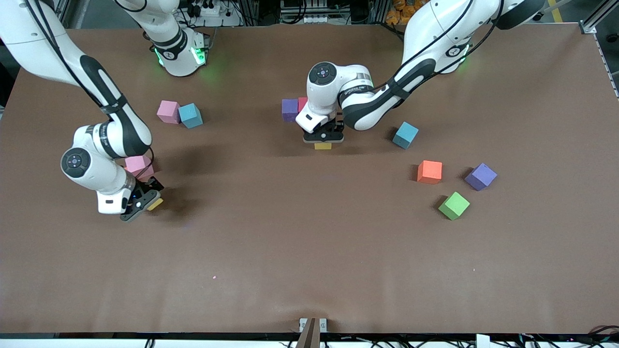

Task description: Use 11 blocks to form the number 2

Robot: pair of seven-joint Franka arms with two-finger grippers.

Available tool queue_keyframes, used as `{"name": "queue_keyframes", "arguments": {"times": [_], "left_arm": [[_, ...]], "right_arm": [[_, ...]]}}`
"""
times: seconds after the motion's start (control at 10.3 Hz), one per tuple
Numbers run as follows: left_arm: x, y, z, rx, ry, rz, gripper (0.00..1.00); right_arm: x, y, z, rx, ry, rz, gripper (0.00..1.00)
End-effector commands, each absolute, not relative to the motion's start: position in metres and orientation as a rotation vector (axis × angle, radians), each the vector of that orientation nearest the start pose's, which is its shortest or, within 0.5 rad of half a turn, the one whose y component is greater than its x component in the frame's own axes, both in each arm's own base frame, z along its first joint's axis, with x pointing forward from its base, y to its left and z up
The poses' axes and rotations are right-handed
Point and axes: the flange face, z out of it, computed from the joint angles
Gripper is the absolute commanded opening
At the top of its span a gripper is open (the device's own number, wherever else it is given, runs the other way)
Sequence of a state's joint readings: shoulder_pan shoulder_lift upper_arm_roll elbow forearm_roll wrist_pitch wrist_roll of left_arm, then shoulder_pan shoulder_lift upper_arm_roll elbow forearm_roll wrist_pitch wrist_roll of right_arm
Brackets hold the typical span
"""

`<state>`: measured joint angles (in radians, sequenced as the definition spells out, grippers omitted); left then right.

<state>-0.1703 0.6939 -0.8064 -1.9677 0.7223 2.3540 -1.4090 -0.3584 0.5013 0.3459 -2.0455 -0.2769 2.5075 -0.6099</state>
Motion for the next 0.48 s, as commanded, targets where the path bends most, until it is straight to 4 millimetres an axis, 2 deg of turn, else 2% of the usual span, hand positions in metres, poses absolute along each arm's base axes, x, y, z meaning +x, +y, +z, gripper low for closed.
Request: {"name": "queue_keyframes", "arguments": {"times": [0.0,0.1,0.19,0.39], "left_arm": [[0.353,-0.478,0.207,-3.132,0.026,-0.041,0.64],[0.355,-0.480,0.208,-3.136,0.021,-0.045,0.70],[0.357,-0.481,0.209,-3.139,0.014,-0.048,1.00],[0.363,-0.484,0.215,-3.151,-0.001,-0.062,1.00]], "right_arm": [[0.594,0.017,0.220,-2.923,-1.125,0.002,0.41],[0.593,0.029,0.218,-2.934,-1.088,0.008,0.41],[0.591,0.045,0.218,-2.936,-1.086,0.009,0.41],[0.583,0.092,0.227,-2.896,-1.217,0.040,0.41]]}}
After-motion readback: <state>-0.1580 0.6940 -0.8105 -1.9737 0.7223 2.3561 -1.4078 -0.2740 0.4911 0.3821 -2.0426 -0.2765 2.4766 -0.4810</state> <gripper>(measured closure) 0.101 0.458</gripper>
